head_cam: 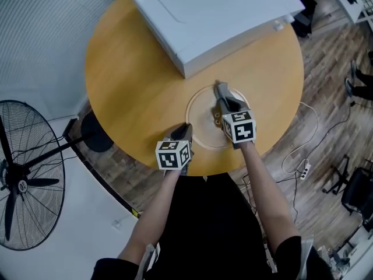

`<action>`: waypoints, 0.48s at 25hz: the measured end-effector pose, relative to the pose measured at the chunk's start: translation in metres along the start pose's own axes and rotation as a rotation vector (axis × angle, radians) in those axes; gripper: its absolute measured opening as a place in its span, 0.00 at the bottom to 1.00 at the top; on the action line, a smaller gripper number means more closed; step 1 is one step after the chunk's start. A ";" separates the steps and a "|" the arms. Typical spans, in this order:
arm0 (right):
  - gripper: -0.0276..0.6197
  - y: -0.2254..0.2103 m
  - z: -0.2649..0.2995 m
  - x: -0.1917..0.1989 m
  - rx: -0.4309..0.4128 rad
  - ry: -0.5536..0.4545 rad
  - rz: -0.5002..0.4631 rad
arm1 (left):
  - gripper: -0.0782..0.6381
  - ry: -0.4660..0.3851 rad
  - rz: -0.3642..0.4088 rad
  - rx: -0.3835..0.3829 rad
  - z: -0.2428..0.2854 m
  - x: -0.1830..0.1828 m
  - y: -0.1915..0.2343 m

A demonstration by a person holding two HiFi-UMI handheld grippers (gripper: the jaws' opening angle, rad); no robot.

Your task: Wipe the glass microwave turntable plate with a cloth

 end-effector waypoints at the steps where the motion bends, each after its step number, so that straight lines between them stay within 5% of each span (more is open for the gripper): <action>1: 0.08 0.000 0.003 -0.004 -0.008 0.003 0.006 | 0.18 -0.003 0.006 -0.005 0.000 0.000 -0.001; 12: 0.08 0.041 0.032 -0.016 -0.160 0.030 0.122 | 0.18 -0.009 0.007 -0.013 -0.001 0.001 0.000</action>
Point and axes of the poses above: the fingertips, and each gripper's own axes: z forward along the fingers, y to its left, x out of its underside, the point moved 10 cm from there along -z, backward along the fingers, and after that the axes turned 7 degrees about -x, right-handed, at the moved point
